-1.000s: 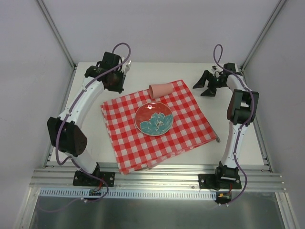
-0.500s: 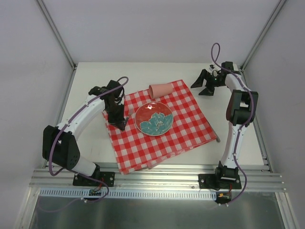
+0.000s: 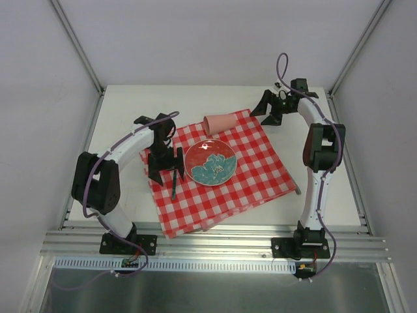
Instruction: Set the dinner table for one person
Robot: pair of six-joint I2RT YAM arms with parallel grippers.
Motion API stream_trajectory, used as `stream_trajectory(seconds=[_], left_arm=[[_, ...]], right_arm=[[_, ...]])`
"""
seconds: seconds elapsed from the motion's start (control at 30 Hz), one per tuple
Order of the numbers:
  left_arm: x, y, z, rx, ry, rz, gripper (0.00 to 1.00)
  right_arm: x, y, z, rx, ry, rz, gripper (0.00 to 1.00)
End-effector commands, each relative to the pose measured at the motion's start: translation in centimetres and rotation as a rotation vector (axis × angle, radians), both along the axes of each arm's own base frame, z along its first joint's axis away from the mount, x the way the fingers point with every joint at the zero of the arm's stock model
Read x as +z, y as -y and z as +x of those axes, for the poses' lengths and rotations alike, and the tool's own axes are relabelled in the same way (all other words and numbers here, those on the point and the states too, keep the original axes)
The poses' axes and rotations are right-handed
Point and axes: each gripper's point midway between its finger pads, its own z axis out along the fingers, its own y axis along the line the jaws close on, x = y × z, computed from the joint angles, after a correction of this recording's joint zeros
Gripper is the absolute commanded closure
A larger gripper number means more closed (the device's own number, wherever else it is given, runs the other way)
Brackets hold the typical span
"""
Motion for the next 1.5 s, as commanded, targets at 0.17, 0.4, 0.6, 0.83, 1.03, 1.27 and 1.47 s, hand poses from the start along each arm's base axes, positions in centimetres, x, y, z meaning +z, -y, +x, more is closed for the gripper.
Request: stream_trajectory(seconds=[0.17, 0.4, 0.6, 0.83, 1.03, 1.27, 1.47], left_arm=[[1.9, -0.6, 8.9, -0.083, 0.312, 0.024, 0.17], [-1.0, -2.8, 14.7, -0.053, 0.332, 0.041, 0.18], [-2.9, -3.1, 20.3, -0.059, 0.348, 0.026, 0.16], [-3.1, -3.7, 23.8, -0.017, 0.357, -0.013, 0.17], [-3.8, -5.3, 24.2, 0.042, 0.330, -0.003, 0.17], [-4.0, -5.3, 25.5, 0.077, 0.319, -0.029, 0.18], [-4.8, -5.1, 27.8, 0.097, 0.326, -0.054, 0.19]], right_arm=[[2.0, -2.2, 1.5, 0.022, 0.052, 0.060, 0.03], [1.8, -2.8, 1.2, 0.019, 0.020, 0.073, 0.03], [-0.2, -3.4, -0.8, 0.034, -0.055, 0.075, 0.03], [-2.0, -4.5, -1.5, 0.067, -0.071, 0.039, 0.03], [-2.4, -7.2, -1.2, 0.103, -0.045, 0.008, 0.03], [-4.2, -6.2, -1.4, 0.042, -0.115, -0.042, 0.03], [-5.9, -4.3, -2.6, -0.050, -0.226, -0.045, 0.03]])
